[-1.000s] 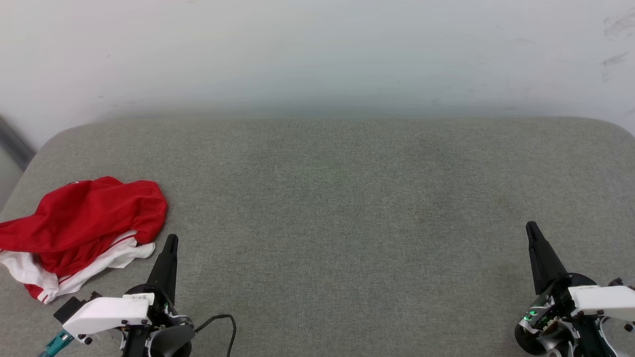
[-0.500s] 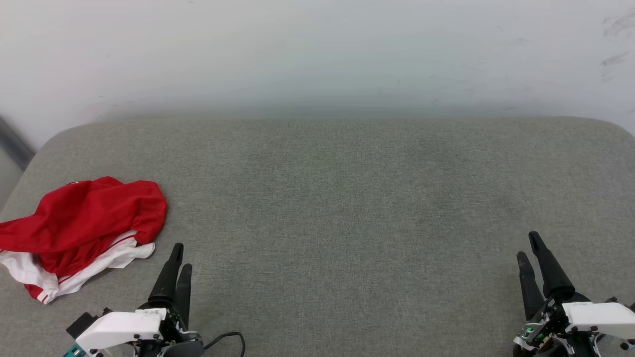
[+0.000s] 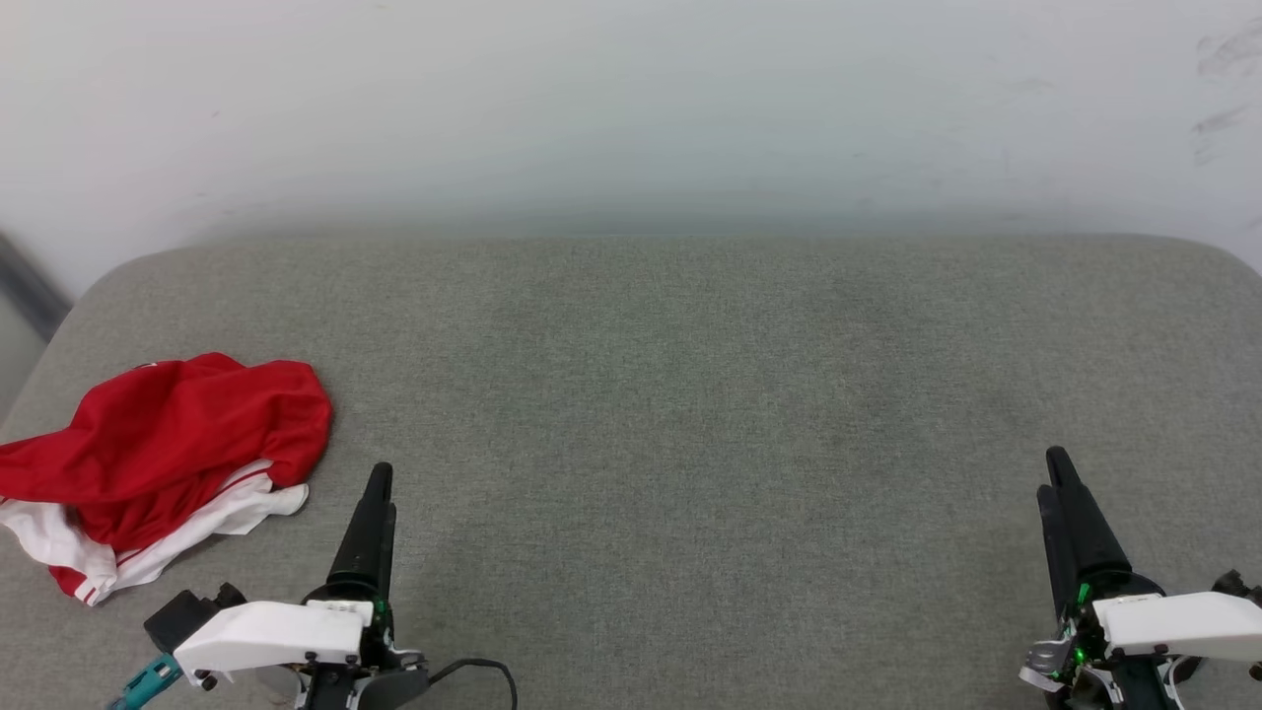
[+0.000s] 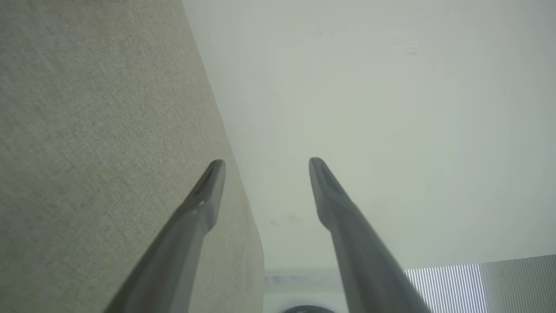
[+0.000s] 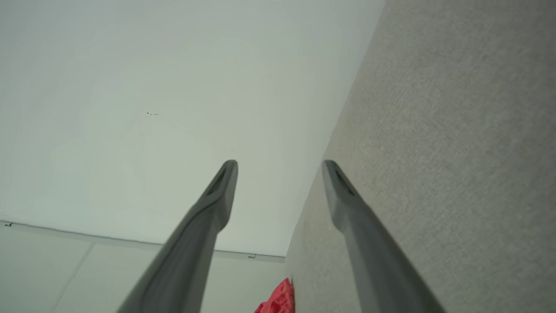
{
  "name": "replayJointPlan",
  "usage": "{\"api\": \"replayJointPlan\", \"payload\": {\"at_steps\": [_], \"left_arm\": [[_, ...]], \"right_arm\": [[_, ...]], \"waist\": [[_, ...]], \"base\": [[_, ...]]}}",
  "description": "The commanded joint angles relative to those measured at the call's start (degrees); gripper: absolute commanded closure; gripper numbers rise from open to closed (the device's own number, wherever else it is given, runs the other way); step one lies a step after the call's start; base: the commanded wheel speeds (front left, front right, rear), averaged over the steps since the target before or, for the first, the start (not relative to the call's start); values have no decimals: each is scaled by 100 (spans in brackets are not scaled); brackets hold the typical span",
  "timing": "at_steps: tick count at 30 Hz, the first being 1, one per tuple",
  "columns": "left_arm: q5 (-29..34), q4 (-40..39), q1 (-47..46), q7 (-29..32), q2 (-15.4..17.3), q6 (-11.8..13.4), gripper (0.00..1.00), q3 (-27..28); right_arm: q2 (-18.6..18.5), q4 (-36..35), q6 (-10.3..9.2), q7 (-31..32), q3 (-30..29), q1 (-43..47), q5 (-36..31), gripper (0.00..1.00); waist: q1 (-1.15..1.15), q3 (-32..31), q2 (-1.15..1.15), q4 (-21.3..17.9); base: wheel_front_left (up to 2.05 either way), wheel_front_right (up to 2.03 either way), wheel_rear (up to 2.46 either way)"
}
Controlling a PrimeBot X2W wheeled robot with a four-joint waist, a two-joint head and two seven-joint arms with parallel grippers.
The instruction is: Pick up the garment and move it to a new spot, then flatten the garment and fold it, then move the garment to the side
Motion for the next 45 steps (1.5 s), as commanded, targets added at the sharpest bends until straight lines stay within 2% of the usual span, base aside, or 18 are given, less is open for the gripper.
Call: {"api": "replayJointPlan", "payload": {"at_steps": [1, 14, 24, 33, 45], "left_arm": [[254, -130, -129, -62, 31, -2, 0, -62], [1998, -202, -187, -359, 15, -2, 0, -206], [3300, -264, -221, -563, 15, 15, 0, -310], [4247, -254, -212, -731, 51, 16, 0, -408], [5181, -186, -207, -933, 83, 57, 0, -475]], "right_arm": [[-12, -160, 2, -65, 26, -62, -248, 0], [-46, -383, 2, -361, 130, 19, -2221, 0], [-42, -510, 2, -346, 151, 37, -3491, 0], [-24, -672, 2, -310, 133, 85, -4364, 0], [-8, -854, 2, -318, 102, 169, -5277, 0]], "waist": [[0, -1, 0, 3], [0, -8, 0, 13], [0, -19, 0, 21], [0, -35, 0, 32], [0, -71, 0, 42]], "base": [[0, 0, 0], [0, 0, 0], [0, 0, 0], [0, 0, 0], [0, 0, 0]]}}
